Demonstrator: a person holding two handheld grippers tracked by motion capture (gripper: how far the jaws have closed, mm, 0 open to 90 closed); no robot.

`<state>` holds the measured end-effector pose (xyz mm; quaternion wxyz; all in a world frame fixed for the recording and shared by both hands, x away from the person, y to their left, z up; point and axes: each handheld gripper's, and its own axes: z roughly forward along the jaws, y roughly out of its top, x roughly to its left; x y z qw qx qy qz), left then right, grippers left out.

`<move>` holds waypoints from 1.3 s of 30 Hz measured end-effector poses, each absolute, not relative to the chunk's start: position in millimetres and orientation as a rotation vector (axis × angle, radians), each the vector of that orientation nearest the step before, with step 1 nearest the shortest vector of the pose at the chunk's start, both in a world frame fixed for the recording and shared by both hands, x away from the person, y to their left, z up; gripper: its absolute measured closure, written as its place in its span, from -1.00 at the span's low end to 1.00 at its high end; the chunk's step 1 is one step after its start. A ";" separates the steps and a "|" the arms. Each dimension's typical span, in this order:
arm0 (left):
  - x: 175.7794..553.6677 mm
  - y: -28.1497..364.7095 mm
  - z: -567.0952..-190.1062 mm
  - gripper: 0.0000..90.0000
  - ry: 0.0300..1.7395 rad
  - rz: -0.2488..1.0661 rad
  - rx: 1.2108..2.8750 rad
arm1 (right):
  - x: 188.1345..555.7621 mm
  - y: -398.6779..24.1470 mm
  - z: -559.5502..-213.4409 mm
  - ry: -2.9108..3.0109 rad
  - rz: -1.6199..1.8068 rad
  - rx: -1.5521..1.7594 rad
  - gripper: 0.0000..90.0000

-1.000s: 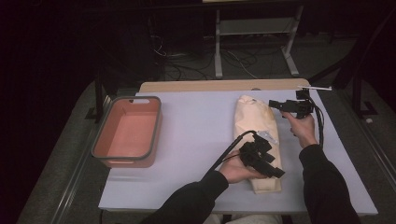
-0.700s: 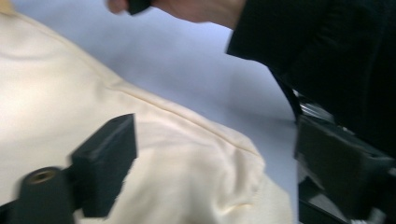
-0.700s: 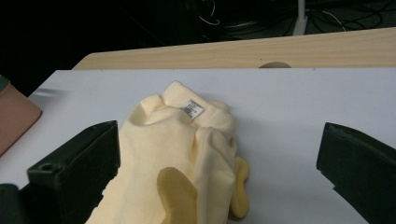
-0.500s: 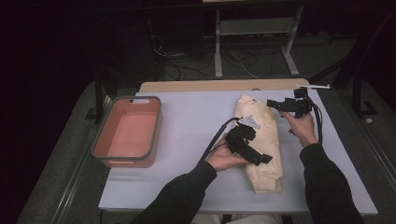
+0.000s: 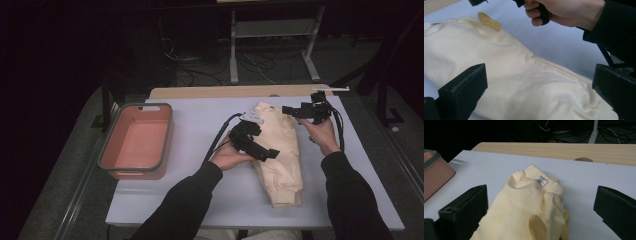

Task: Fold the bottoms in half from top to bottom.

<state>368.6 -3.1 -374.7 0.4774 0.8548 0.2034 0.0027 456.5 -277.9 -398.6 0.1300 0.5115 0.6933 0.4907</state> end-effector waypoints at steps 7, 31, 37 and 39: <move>375.7 4.1 -368.0 -1.00 0.512 0.036 2.088 | 456.3 -275.6 -398.8 2.038 1.416 1.472 -1.00; 402.9 10.3 -347.6 -1.00 0.516 0.098 2.098 | 454.5 -275.8 -397.1 2.072 1.423 1.446 -1.00; 408.7 9.3 -345.3 -1.00 0.510 0.101 2.099 | 453.5 -274.6 -397.3 2.104 1.427 1.427 -1.00; 410.7 8.7 -344.5 -1.00 0.511 0.106 2.100 | 453.3 -274.0 -397.3 2.111 1.430 1.422 -1.00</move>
